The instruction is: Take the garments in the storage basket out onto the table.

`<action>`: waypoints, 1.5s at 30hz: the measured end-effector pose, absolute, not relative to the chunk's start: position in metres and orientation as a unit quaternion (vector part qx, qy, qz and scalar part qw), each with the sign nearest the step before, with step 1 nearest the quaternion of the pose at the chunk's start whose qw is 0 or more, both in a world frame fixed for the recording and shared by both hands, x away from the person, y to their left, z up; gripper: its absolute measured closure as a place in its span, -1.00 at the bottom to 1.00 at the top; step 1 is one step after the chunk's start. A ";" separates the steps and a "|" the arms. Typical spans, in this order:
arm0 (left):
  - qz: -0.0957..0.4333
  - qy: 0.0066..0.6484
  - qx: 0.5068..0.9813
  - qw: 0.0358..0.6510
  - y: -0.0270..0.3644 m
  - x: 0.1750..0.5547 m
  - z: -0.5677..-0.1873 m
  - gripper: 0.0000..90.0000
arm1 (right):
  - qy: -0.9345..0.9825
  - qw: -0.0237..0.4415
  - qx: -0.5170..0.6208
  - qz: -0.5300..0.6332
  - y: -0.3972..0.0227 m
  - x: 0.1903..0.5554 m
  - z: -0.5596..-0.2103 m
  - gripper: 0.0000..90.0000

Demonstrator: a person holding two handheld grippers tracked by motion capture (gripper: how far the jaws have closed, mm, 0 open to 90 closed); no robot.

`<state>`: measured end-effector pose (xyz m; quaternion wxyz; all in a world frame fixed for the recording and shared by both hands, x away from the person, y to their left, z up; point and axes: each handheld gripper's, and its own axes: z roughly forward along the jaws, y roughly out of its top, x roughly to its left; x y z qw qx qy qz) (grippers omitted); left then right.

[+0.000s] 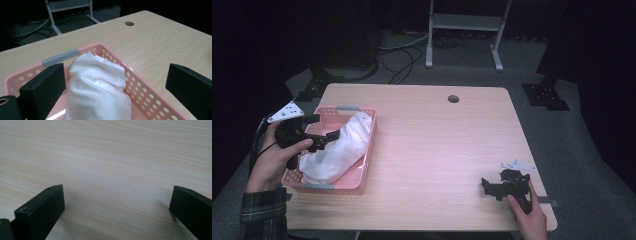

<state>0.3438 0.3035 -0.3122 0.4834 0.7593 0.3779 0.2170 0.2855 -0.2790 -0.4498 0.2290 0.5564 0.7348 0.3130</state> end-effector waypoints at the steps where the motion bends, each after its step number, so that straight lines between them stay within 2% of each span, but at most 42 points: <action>1: 0.216 0.379 0.760 0.482 0.303 0.344 -0.313 -0.94 | 0.735 0.229 0.556 0.313 -0.279 0.286 -0.450 -1.00; 45: 0.185 0.412 0.788 0.419 0.293 0.369 -0.357 -0.94 | 0.735 0.229 0.556 0.313 -0.279 0.286 -0.450 -1.00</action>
